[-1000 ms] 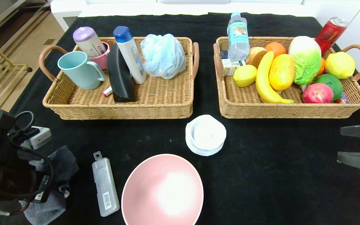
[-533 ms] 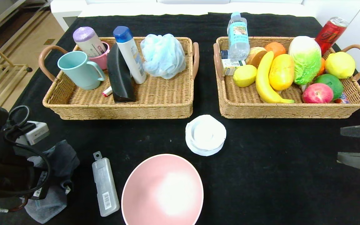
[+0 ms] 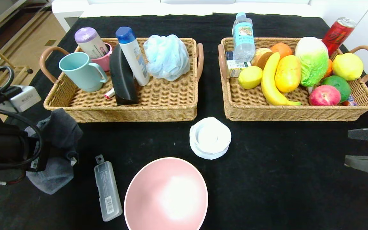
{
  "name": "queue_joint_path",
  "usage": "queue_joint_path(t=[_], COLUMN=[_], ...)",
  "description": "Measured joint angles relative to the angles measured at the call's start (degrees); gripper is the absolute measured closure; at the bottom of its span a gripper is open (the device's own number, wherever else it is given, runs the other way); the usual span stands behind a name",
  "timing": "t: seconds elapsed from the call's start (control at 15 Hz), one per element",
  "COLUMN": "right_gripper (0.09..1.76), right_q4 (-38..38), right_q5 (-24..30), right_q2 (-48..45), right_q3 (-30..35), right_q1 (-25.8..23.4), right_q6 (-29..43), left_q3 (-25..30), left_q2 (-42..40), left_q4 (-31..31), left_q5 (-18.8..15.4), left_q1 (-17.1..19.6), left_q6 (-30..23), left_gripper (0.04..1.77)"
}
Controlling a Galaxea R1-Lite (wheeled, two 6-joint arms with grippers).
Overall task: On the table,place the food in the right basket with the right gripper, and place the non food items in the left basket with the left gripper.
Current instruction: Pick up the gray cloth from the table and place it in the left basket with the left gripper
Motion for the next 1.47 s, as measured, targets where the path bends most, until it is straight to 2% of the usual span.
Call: queue_joint_path(t=[0.4, 0.73, 1.07, 1.47], right_gripper=[0.14, 0.14, 0.14, 0.14], right_q4=[-0.02, -0.07, -0.1, -0.07], right_q5=[0.0, -0.09, -0.09, -0.09], right_q2=[-0.02, 0.17, 0.3, 0.41], right_q3=[-0.15, -0.15, -0.13, -0.02], right_q1=[-0.09, -0.09, -0.07, -0.07], right_q6=[-0.02, -0.02, -0.02, -0.05], left_q3=[-10.85, -17.52, -22.85, -30.48], left_q2=[3.15, 5.89, 8.96, 13.81], left_q4=[-0.01, -0.54, -1.13, -2.35], left_q5=[0.22, 0.06, -0.38, -3.23], left_q1=[-7.68, -12.04, -13.58, -13.73], left_q6=[-3.23, -5.73, -9.36, -12.45], left_gripper=[1.58, 1.58, 1.58, 1.58])
